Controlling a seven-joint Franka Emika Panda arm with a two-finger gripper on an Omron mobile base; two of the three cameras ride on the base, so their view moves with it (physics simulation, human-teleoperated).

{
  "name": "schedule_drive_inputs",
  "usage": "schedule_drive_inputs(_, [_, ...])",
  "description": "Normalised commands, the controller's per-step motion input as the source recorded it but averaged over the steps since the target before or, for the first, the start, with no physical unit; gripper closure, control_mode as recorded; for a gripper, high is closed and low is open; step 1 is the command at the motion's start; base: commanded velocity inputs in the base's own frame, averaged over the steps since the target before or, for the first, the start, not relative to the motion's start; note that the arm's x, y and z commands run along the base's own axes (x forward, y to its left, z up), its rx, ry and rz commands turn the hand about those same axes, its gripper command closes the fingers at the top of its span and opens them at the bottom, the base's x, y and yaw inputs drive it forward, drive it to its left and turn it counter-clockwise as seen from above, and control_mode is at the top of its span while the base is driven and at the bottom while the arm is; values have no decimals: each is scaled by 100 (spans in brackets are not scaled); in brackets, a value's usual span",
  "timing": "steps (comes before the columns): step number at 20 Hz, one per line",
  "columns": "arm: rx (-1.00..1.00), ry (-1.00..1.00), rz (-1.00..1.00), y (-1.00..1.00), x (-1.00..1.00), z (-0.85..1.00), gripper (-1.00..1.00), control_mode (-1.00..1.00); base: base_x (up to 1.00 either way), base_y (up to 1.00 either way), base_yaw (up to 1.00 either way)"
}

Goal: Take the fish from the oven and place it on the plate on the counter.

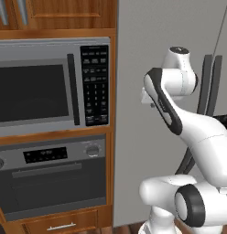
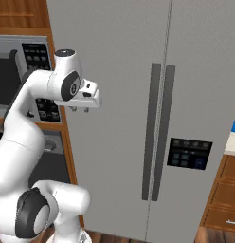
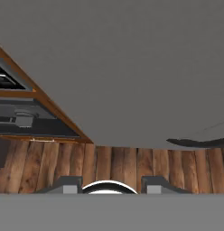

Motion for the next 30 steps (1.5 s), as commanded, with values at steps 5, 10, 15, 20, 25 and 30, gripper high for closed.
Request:
schedule_drive_inputs(5, [-3,-5,1,56,-45,-6,-100,-100,0,0,0])
schedule_drive_inputs(10, [-11,-3,32,100,-50,-30,-100,-100,0,0,0])
schedule_drive_inputs(15, [-22,-9,29,100,-41,-58,-100,-100,0,0,0])
schedule_drive_inputs(20, [-22,-5,22,78,-6,-47,-100,-100,0,0,0])
schedule_drive_inputs(25, [-15,-33,19,14,-5,-15,-100,-100,0,0,0])
schedule_drive_inputs(30, [-33,-31,10,76,-25,0,-100,-100,0,0,0])
